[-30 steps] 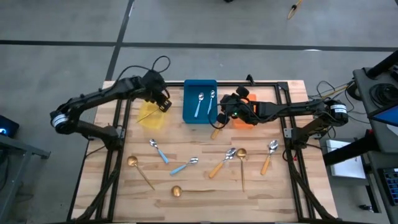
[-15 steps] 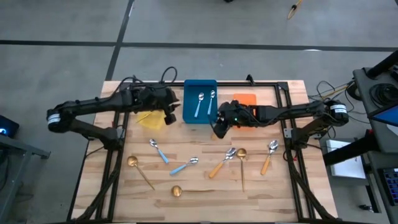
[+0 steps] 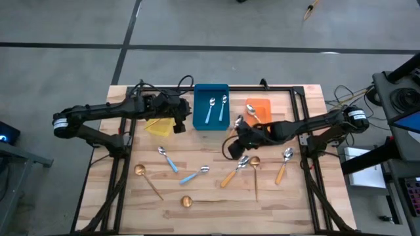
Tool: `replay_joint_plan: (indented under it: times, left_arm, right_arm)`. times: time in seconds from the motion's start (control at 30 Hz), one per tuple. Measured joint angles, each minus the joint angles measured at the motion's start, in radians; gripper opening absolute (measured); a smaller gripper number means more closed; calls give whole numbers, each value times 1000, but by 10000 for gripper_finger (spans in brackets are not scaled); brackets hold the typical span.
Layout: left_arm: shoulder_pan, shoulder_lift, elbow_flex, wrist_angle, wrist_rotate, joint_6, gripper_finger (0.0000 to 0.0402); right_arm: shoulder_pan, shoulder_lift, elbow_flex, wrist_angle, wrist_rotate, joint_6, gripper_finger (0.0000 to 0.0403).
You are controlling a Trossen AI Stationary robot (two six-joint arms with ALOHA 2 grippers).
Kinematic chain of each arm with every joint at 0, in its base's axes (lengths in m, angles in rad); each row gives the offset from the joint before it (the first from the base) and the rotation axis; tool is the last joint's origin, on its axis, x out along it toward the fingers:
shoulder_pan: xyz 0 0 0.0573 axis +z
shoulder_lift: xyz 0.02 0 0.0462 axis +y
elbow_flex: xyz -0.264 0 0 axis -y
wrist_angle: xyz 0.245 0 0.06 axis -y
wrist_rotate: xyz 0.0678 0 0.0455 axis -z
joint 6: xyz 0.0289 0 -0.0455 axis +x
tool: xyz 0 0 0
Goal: Sort silverware by color (type)
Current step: Put the yellow spoon into the orange bin
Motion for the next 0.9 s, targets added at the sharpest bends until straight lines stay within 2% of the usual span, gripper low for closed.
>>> replay_joint_plan:
  times: [0.17, 0.4, 0.73, 0.9]
  left_arm:
    - [0, 0, 0, 0, 0, 20, 72]
    - [0, -1, 0, -11, 0, 35, 72]
    - [2, -2, 0, -25, 0, 37, 72]
    - [3, -2, 0, -25, -1, 48, 72]
  right_arm:
    - [16, 0, 0, -157, -91, 163, 132]
    - [50, 0, 0, -373, -208, 287, 132]
    - [121, 0, 0, -693, -224, 354, 102]
    - [127, -2, -34, -744, -224, 387, 80]
